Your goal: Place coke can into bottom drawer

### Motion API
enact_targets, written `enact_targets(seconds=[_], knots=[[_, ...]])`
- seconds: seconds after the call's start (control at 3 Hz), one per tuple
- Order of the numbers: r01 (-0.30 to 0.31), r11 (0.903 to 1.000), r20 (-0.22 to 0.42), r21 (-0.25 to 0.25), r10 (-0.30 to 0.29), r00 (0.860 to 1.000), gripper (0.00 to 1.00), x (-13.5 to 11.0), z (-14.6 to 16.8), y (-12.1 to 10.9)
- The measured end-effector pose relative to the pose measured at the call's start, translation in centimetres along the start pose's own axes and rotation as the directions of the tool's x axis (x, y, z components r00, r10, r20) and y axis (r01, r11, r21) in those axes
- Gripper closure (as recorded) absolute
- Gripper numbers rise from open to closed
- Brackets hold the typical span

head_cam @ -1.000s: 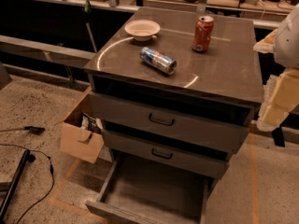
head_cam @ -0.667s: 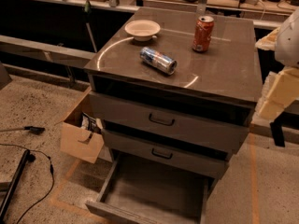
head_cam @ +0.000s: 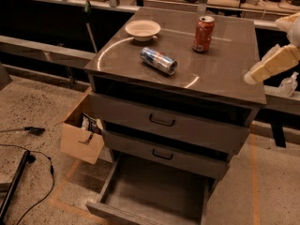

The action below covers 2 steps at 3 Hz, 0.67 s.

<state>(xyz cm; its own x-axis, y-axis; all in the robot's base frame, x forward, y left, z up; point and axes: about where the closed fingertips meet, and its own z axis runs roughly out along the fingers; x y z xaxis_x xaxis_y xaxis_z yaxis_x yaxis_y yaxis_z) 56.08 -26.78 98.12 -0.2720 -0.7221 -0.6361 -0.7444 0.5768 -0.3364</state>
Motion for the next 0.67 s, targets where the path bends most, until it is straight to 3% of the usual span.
enact_targets(seconds=[0.33,0.67], knots=[[-0.111,0.9912,0.162,0.073,0.098,0.982,0.00,-0.96,3.62,-4.48],[-0.111,0.9909,0.163,0.076,0.098,0.982,0.00,-0.92,3.68,-4.56]])
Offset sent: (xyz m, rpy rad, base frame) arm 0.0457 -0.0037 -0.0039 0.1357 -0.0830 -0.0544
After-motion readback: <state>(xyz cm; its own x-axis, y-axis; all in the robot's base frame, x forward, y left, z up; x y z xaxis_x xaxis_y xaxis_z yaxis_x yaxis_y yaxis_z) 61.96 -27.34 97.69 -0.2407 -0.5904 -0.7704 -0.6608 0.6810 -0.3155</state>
